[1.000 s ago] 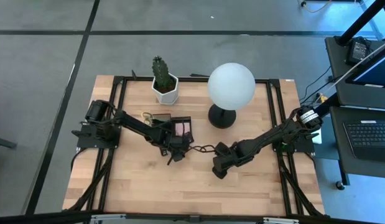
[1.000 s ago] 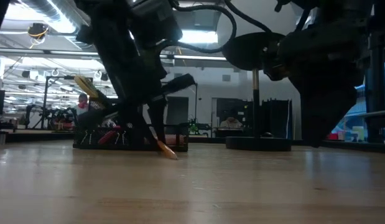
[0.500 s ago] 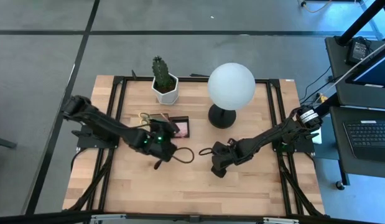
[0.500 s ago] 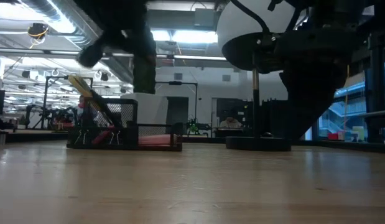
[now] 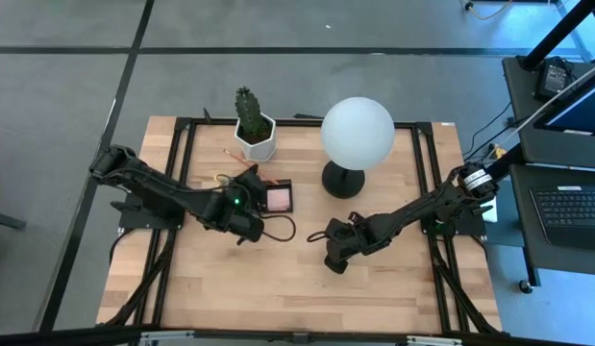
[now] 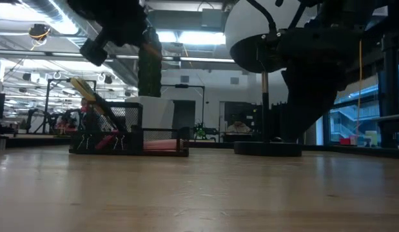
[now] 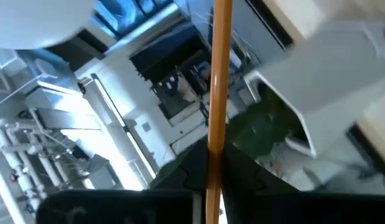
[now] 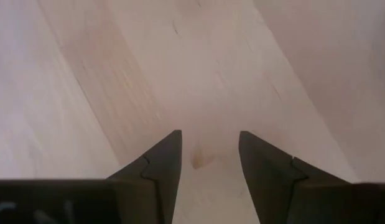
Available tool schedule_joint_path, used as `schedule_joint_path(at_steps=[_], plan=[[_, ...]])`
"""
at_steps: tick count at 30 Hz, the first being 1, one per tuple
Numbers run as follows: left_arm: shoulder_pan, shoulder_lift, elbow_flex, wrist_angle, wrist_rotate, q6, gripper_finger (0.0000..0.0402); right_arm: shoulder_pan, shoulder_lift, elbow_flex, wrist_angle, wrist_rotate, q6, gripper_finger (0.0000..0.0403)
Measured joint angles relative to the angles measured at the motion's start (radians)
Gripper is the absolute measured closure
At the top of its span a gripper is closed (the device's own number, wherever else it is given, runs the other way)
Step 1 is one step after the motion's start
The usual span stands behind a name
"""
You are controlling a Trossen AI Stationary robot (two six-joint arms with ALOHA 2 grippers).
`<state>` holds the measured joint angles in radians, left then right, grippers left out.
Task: Pick and place office supplies into organizer
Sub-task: Put the orange pencil into the black desk organizer
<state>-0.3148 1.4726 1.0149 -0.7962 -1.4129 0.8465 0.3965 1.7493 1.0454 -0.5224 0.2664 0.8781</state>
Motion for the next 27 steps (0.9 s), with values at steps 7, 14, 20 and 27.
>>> schedule_joint_path(at_steps=[7,14,20,27], plan=[[0.017,0.0,0.0,-0.255,0.032,-0.192,0.0385,0.0,0.0,0.0,0.004,0.018,-0.014,0.0241],[0.008,0.001,-0.029,-0.474,0.151,-0.407,0.0385,0.0,0.0,0.0,0.04,0.055,-0.024,0.0241],[0.038,0.043,-0.031,-0.538,0.269,-0.433,0.0385,0.0,0.0,0.0,0.063,0.055,-0.027,0.0241],[0.044,0.166,-0.021,-0.777,0.352,-0.617,0.0385,0.0,0.0,0.0,0.071,0.056,-0.027,0.0241]])
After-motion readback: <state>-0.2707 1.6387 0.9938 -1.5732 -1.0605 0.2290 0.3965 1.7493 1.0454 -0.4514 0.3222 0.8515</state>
